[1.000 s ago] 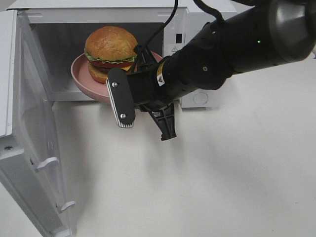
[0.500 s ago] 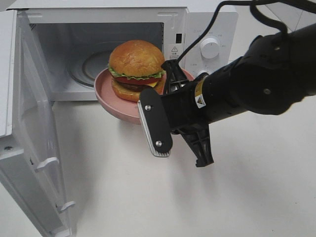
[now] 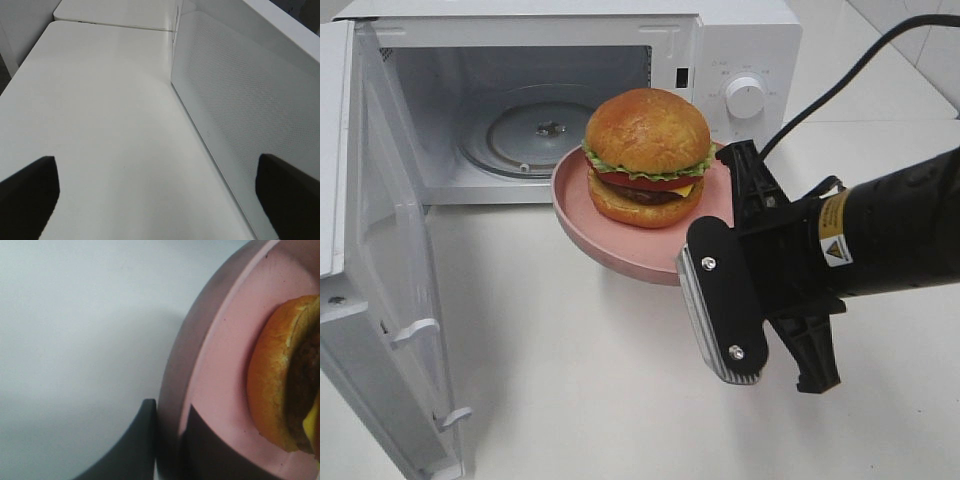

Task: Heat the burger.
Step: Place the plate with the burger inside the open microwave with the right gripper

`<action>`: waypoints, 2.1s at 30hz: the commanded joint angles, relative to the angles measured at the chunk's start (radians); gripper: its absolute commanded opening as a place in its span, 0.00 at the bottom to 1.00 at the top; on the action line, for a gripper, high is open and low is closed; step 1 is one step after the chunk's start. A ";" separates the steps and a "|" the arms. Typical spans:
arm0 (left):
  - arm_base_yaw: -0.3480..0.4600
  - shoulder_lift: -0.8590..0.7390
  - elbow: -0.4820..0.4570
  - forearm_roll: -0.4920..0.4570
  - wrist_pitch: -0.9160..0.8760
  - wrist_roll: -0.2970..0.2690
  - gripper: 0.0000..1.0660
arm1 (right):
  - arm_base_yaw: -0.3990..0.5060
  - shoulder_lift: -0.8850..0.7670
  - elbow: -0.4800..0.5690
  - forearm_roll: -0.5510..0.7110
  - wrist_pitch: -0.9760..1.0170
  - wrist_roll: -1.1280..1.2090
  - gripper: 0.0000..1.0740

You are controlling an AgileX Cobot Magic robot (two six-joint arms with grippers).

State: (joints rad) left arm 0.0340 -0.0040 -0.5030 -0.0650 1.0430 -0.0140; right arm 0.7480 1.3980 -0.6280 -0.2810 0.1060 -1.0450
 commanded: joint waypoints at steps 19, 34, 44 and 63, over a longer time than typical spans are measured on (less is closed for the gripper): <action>0.004 -0.017 0.003 -0.007 -0.010 0.002 0.94 | -0.002 -0.381 0.135 -0.158 0.248 0.246 0.00; 0.004 -0.017 0.003 -0.007 -0.010 0.002 0.94 | -0.002 -0.487 0.135 -0.460 0.592 0.892 0.00; 0.004 -0.017 0.003 -0.007 -0.010 0.002 0.94 | -0.002 -0.487 0.135 -0.633 0.719 1.386 0.00; 0.004 -0.017 0.003 -0.007 -0.010 0.002 0.94 | -0.002 -0.444 0.135 -0.558 0.933 1.345 0.00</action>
State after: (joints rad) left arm 0.0340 -0.0040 -0.5030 -0.0650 1.0430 -0.0140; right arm 0.7480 0.9410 -0.4860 -0.7740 1.0040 0.3080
